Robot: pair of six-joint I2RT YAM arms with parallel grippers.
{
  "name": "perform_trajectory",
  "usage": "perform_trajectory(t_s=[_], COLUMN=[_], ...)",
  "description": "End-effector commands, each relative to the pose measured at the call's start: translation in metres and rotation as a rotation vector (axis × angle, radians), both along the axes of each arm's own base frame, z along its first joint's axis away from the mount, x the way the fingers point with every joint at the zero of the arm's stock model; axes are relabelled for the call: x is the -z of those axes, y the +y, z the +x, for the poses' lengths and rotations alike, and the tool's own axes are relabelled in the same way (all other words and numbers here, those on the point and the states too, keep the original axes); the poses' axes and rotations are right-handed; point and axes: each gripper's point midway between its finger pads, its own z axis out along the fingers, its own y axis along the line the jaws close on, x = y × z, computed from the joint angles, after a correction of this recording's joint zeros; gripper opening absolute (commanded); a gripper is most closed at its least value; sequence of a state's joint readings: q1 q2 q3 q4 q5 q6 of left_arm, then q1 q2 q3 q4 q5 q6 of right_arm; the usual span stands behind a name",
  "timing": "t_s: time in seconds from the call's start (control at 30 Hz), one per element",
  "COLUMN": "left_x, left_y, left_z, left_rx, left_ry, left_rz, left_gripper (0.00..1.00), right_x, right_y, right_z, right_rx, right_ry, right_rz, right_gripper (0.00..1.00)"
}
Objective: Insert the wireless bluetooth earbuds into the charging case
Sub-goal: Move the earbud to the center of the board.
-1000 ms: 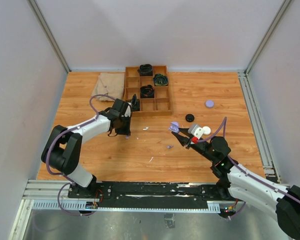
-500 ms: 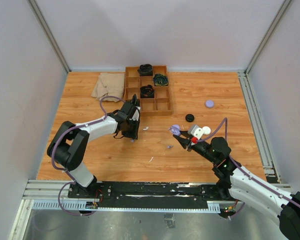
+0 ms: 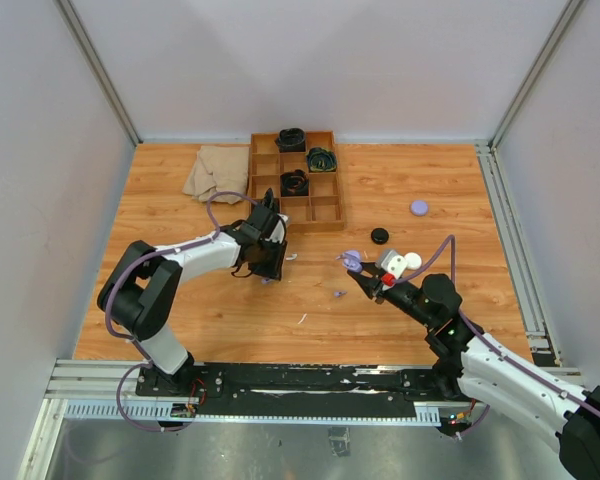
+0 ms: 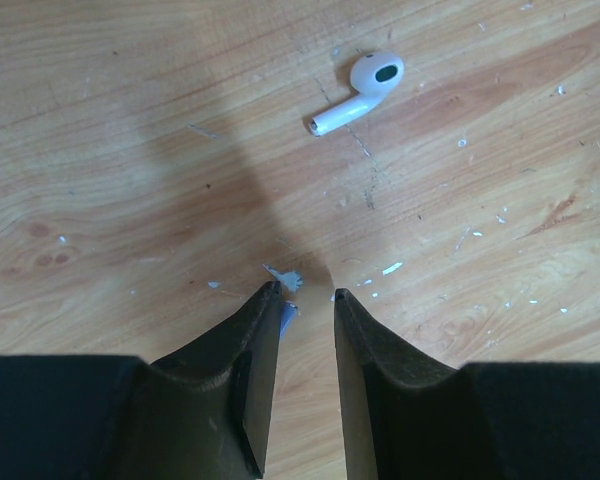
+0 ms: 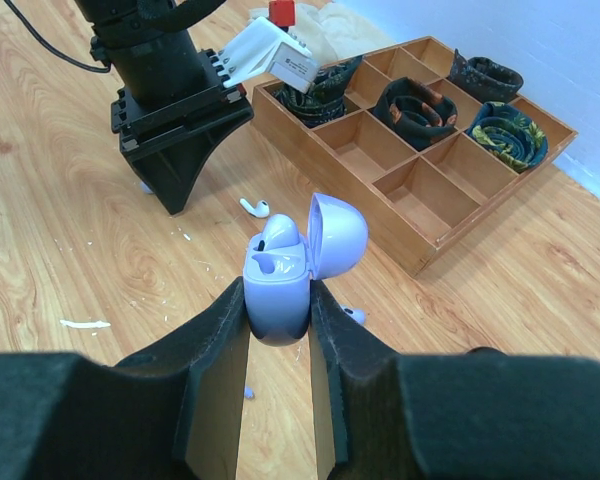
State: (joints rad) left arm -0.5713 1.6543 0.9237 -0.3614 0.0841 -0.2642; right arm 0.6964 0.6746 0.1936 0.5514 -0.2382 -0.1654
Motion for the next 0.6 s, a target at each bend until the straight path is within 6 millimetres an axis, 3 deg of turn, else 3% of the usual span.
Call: perform_trajectory(t_s=[0.0,0.4,0.57], left_x=[0.0,-0.007,-0.035], left_y=[-0.003,0.008,0.006], left_z=[-0.017,-0.042,-0.035], left_rx=[0.047,0.041,0.007], left_ry=[0.041,0.087,0.02], left_rz=[-0.008,-0.001,-0.04], left_gripper=[0.34,0.34,0.37], right_x=[-0.025,-0.022,-0.023], right_y=[0.003,0.004,0.004], right_z=[0.0,0.0,0.0], right_rx=[-0.004,-0.007,-0.011], right_ry=[-0.053,-0.052,-0.051], right_rz=[0.033,0.024,0.025], right_gripper=[0.11,0.11,0.11])
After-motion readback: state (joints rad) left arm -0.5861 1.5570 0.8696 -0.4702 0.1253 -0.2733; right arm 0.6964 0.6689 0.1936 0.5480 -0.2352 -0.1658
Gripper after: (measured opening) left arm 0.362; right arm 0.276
